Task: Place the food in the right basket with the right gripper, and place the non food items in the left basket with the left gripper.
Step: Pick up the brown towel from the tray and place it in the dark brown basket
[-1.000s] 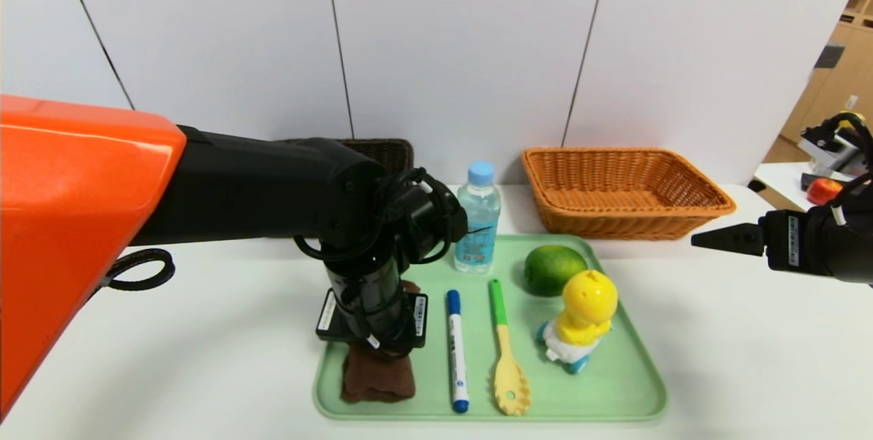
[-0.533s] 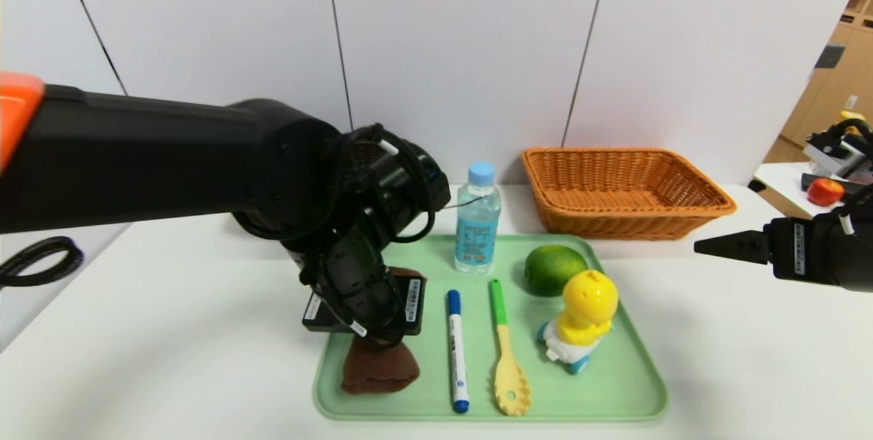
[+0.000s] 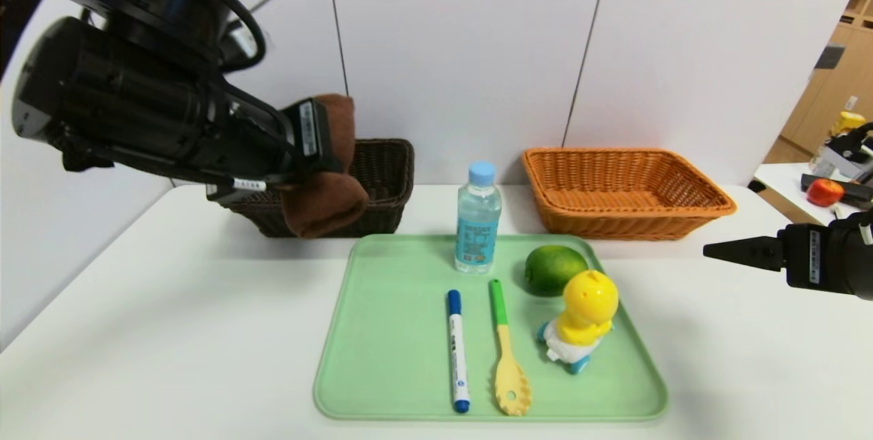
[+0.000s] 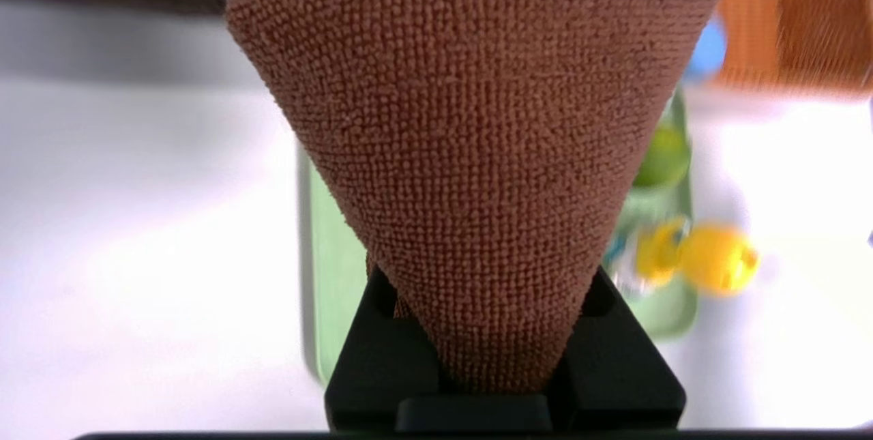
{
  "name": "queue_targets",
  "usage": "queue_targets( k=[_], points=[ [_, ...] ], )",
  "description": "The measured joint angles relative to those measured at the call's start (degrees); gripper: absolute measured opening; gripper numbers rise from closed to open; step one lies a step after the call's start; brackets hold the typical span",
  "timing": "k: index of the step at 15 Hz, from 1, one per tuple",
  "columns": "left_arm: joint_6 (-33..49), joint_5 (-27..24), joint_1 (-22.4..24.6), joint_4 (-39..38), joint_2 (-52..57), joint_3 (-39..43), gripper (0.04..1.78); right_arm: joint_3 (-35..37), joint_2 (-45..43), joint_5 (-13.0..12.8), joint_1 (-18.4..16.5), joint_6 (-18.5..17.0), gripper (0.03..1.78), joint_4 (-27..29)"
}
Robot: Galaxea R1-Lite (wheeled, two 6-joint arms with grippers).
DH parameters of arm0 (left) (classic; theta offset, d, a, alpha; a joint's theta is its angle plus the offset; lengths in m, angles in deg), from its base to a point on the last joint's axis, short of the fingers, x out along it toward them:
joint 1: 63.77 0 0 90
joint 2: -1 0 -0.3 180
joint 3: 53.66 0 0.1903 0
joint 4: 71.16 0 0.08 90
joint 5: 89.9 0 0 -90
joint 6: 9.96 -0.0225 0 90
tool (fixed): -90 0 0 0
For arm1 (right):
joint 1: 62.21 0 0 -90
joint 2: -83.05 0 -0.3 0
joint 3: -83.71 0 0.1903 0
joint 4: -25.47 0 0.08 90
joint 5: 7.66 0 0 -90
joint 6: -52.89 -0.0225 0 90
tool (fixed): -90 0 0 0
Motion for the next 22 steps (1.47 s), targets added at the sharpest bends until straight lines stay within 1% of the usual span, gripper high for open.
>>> queue_targets(
  k=[3, 6, 8, 10, 12, 14, 18, 20, 22],
  points=[
    [0.0, 0.3, 8.5, -5.7, -1.2, -0.2, 0.38, 1.4, 0.5, 0.0, 0.0, -0.2, 1.71, -3.8],
    [-0.1, 0.3, 14.2, -10.6, -6.3, -0.4, 0.38, 1.9, 1.4, -0.1, 0.0, -0.5, 1.71, -4.7],
    [-1.3, 0.3, 17.4, -14.0, -10.4, -0.6, 0.38, 1.7, 2.0, -0.2, 0.0, -3.0, 1.71, -6.3],
    [-3.0, 0.3, 20.5, -19.0, -14.5, -1.1, 0.38, 1.5, 2.4, -0.2, 0.3, -5.5, 1.71, -7.2],
    [-3.4, 0.3, 22.5, -21.4, -18.1, -2.4, 0.38, 1.6, 2.6, -0.2, 0.4, -5.9, 1.71, -7.2],
    [-4.1, 0.2, 23.4, -21.6, -21.0, -3.5, 0.38, 1.4, 2.7, -0.2, 0.5, -6.8, 1.71, -7.2],
    [-4.2, 0.1, 23.7, -21.9, -24.7, -4.9, 0.9, 0.1, 2.9, -0.4, 0.5, -9.4, 1.71, -7.2],
    [-4.2, -0.1, 23.8, -21.9, -25.5, -5.1, 1.07, 0.1, 3.1, -0.3, 0.5, -10.1, 1.71, -7.2],
    [-4.3, -0.1, 23.8, -21.9, -25.8, -5.3, 1.22, 0.2, 3.2, -0.2, 0.8, -12.2, 1.71, -7.2]
  ],
)
